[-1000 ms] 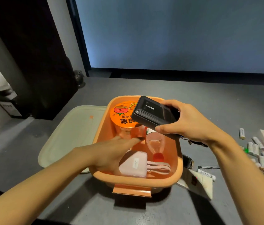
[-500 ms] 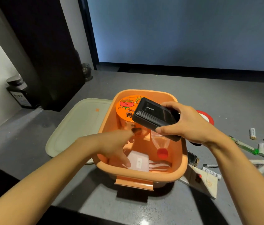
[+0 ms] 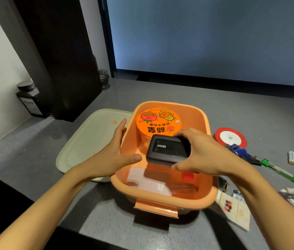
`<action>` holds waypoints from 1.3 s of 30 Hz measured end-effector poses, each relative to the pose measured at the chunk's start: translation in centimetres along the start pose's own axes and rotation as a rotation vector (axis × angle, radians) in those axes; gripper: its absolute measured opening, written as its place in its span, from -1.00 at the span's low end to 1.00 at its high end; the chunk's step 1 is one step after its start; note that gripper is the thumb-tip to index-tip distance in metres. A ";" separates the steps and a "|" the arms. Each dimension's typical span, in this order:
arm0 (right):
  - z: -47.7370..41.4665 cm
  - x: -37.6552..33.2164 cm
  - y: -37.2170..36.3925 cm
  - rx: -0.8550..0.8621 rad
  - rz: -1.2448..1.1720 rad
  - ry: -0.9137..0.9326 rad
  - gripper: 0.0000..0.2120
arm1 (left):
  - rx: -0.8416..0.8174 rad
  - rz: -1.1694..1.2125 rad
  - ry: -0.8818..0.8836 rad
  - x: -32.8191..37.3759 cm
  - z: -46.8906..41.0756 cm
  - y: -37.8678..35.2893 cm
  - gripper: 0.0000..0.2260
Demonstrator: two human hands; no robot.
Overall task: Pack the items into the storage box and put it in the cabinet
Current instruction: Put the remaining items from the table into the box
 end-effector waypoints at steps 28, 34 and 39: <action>-0.5 -0.9 -3.9 -0.137 -0.223 -0.079 -0.45 | 0.111 -0.073 -0.135 1.2 -0.2 0.1 -0.24; 3.2 3.7 4.6 0.331 -0.431 -0.189 -0.69 | 0.047 -0.091 -0.302 7.1 -0.9 -3.4 -0.27; 8.8 11.0 9.1 0.454 -0.441 -0.307 -0.72 | -0.092 -0.038 -0.378 13.0 -0.9 -10.9 -0.38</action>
Point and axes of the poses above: each hand's wrist, its own z-axis away from the middle knuckle, its own y-axis out of the back of the hand, x = y × z, the point moved 4 cm from there along -z, towards the middle knuckle, and after that the axes turned 9 degrees about x, right-handed, at the moved point
